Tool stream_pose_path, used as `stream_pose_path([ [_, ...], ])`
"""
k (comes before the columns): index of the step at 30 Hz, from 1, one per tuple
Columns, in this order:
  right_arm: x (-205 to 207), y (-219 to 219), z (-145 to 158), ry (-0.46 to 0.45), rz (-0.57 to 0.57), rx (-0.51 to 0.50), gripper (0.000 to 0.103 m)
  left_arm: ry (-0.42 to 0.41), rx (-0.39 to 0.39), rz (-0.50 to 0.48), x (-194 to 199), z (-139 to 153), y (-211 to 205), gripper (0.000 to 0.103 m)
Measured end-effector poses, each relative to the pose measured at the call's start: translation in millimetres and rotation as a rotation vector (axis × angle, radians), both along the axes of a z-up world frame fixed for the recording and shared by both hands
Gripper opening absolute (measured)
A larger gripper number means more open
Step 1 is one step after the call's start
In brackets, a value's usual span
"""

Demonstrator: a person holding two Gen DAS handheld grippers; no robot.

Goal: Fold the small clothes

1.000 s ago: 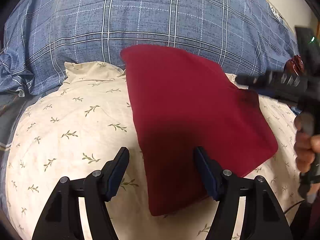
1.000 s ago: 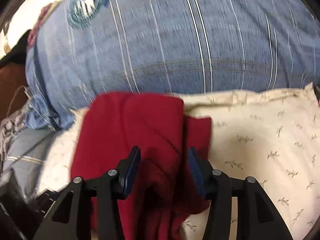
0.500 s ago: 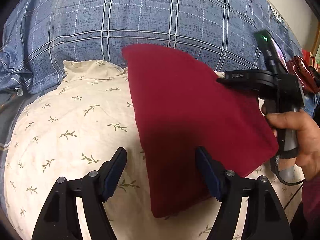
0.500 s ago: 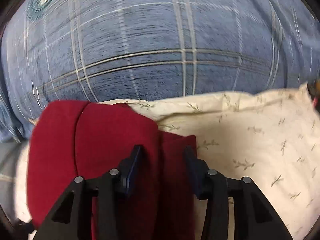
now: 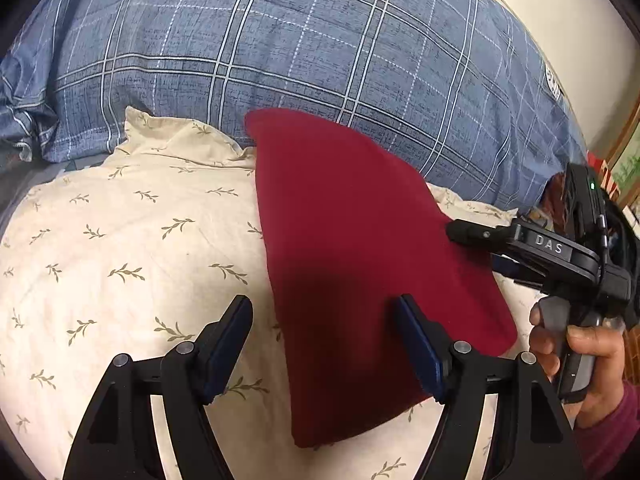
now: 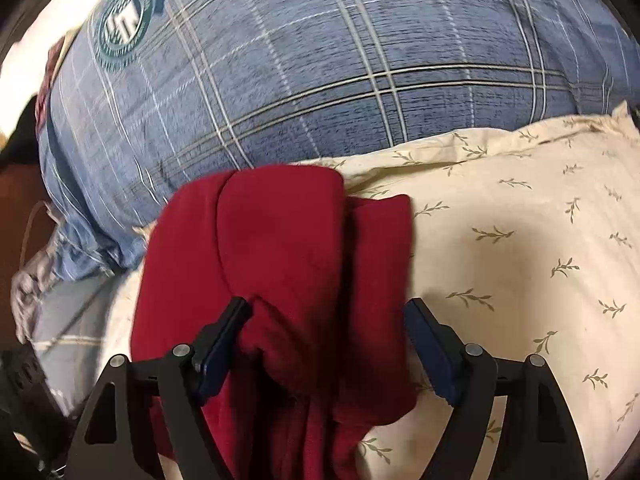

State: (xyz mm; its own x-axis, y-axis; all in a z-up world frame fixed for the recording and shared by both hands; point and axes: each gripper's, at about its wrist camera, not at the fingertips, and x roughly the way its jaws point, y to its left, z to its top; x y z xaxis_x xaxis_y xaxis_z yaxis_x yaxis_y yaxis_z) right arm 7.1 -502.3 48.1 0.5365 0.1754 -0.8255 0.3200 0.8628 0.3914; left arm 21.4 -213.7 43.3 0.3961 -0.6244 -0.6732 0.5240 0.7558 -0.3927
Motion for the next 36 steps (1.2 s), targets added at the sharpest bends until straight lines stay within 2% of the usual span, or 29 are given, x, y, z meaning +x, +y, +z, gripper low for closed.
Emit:
stream_pose_path([
  [2, -1, -7, 2, -0.009, -0.004, 0.001, 0.093, 0.035, -0.035, -0.008, 7, -3, 1, 0.075],
  [4, -1, -12, -2, -0.024, -0.008, 0.007, 0.097, 0.069, -0.060, -0.009, 14, -7, 3, 0.078],
  [9, 14, -17, -25, -0.038, 0.017, 0.139, 0.100, 0.134, -0.074, 0.004, 33, -25, -2, 0.083],
  [12, 22, -5, -26, -0.053, 0.086, 0.104, 0.100, 0.114, -0.082, -0.007, 35, -27, -12, 0.092],
  [13, 26, 2, -27, -0.048, 0.129, 0.098, 0.098, 0.107, -0.074, -0.016, 37, -29, -16, 0.092],
  [14, 30, 8, -27, -0.049, 0.157, 0.074, 0.091, 0.097, -0.067, -0.018, 36, -30, -19, 0.091],
  [15, 31, 12, -27, -0.051, 0.169, 0.057, 0.084, 0.079, -0.059, -0.027, 36, -31, -21, 0.089],
  [16, 30, 15, -25, -0.057, 0.179, 0.054, 0.070, 0.074, -0.056, -0.036, 34, -31, -22, 0.085],
  [17, 28, 17, -22, -0.068, 0.180, 0.060, 0.060, 0.072, -0.063, -0.055, 32, -30, -22, 0.062],
  [19, 21, 22, -11, -0.082, 0.168, 0.033, 0.049, 0.069, -0.070, -0.066, 30, -27, -21, 0.052],
  [21, 11, 27, 0, -0.098, 0.162, 0.012, 0.044, 0.069, -0.094, -0.082, 26, -18, -16, 0.036],
  [25, -20, 36, 32, -0.120, 0.165, 0.038, 0.041, 0.067, -0.141, -0.118, -1, 12, 8, 0.034],
  [28, -56, 45, 48, -0.114, 0.194, 0.054, 0.042, 0.069, -0.094, -0.148, -32, 27, 27, 0.035],
  [30, -76, 60, 48, -0.081, 0.208, 0.048, 0.047, 0.062, -0.044, -0.154, -56, 28, 36, 0.036],
  [32, -93, 69, 40, -0.015, 0.217, 0.039, 0.056, 0.044, 0.054, -0.151, -80, 20, 39, 0.038],
  [33, -101, 72, 38, 0.018, 0.218, 0.004, 0.056, 0.035, 0.132, -0.133, -93, 8, 39, 0.040],
  [34, -111, 72, 41, 0.027, 0.212, -0.036, 0.056, 0.025, 0.159, -0.123, -98, 4, 40, 0.042],
  [36, -131, 67, 58, -0.021, 0.189, -0.049, 0.057, 0.027, 0.151, -0.109, -105, -1, 47, 0.043],
])
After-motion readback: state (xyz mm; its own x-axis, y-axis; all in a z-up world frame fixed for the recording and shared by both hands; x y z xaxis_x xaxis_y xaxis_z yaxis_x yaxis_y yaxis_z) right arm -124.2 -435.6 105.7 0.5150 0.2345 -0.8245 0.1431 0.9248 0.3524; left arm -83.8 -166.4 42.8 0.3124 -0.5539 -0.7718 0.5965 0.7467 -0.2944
